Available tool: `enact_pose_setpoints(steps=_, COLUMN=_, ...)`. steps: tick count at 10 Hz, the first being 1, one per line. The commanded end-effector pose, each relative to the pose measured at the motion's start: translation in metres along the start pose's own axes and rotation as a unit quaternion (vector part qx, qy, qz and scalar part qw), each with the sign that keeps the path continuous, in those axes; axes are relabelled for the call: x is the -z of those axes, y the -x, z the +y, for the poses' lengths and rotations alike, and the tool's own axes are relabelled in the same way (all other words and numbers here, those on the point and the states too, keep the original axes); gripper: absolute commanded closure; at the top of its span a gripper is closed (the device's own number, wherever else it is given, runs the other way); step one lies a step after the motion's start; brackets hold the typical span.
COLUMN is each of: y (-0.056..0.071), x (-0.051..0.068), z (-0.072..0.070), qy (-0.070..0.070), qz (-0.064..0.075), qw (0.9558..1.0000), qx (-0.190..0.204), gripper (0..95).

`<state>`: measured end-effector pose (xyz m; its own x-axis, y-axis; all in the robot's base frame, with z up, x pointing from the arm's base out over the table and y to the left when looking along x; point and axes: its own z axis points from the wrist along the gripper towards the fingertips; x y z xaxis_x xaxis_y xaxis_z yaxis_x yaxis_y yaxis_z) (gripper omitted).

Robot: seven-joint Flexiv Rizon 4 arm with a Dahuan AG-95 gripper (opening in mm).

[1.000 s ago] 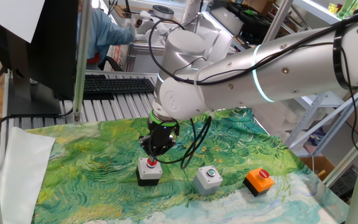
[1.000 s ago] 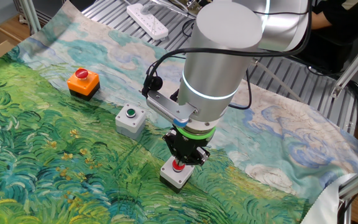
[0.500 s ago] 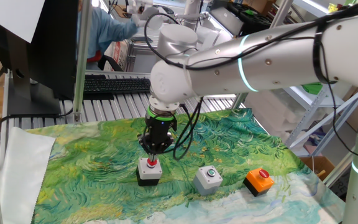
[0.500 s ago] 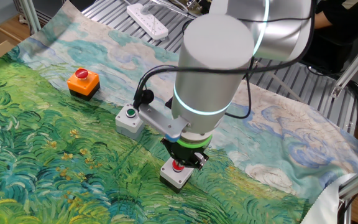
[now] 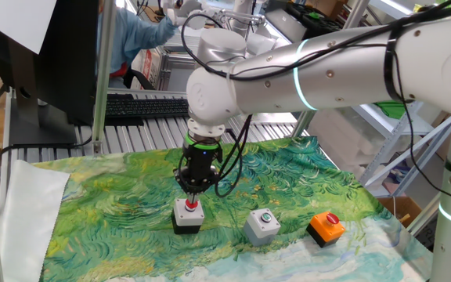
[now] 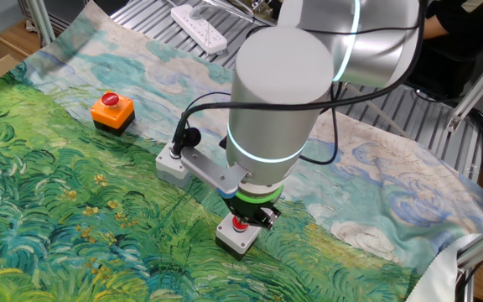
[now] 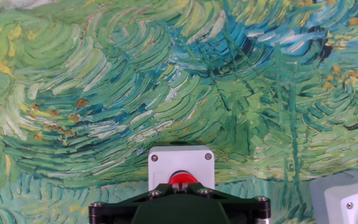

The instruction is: Press three buttons from left to right in sequence

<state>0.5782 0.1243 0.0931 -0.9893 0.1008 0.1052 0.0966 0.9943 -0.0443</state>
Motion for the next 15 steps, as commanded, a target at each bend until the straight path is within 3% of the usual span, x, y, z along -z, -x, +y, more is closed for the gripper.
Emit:
enact_pose_setpoints(steps=1, y=-0.0009, x=-0.0195, z=0.0002, qy=0.001, qz=-0.003, qw=1.0, qx=0.008, gripper=95.0)
enact_pose_setpoints(steps=15, y=0.0011, x=-0.0233, z=0.0017, qy=0.001, qz=-0.007, qw=1.0, qx=-0.004, gripper=95.0)
